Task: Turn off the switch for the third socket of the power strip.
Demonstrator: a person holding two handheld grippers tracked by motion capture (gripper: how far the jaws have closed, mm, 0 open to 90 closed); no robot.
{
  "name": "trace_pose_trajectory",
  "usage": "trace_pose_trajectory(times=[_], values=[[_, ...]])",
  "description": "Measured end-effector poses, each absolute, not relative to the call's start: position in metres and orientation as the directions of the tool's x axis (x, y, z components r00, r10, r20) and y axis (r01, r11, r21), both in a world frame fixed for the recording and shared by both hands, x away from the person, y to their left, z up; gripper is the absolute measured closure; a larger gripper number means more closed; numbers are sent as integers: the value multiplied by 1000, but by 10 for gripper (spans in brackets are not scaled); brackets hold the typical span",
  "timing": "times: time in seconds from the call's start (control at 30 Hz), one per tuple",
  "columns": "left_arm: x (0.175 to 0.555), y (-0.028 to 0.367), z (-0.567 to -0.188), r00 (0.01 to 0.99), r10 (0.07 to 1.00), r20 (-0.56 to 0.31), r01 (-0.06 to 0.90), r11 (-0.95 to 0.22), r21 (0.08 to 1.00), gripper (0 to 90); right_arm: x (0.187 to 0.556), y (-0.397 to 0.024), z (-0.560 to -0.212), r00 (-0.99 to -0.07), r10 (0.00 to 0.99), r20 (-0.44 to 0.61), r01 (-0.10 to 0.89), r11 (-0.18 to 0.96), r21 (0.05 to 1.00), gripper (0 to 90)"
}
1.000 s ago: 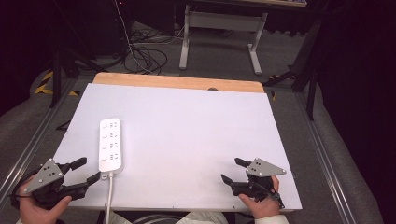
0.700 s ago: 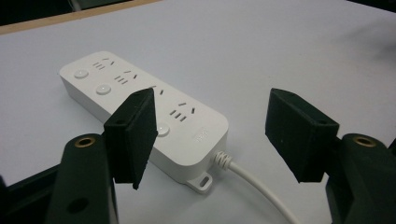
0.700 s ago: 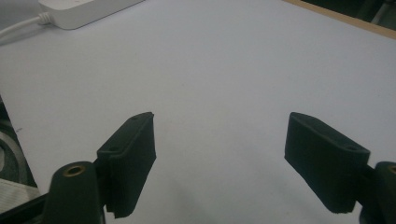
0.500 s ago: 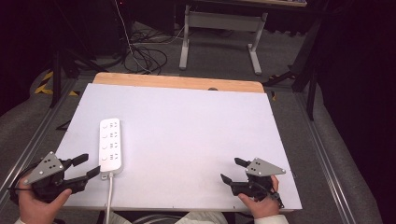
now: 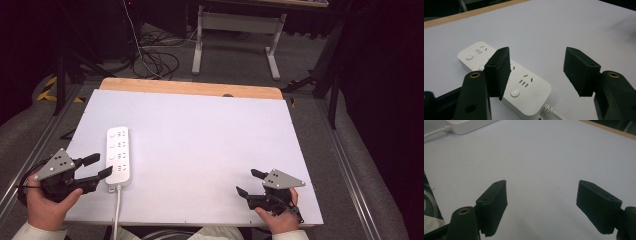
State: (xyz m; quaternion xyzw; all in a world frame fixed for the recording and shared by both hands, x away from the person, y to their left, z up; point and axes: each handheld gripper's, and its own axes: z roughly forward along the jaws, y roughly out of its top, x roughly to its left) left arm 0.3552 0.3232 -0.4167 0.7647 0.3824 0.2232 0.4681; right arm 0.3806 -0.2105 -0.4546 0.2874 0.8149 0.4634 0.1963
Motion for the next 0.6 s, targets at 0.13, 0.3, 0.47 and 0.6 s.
trace_pose_trajectory(times=[0.13,0.3,0.47,0.6], values=[[361,320,-414,609,793,-19,377,-269,886,386,380,-211,-454,-756,652,-53,288,404,869,248],[370,318,-411,607,794,-28,388,-266,883,385,381,-211,-455,-759,649,-53,285,404,869,247],[381,318,-407,602,798,-37,400,-261,879,390,381,-211,-455,-761,647,-53,284,406,869,247],[391,317,-407,598,800,-48,419,-261,870,393,380,-211,-455,-759,649,-51,288,405,868,247]])
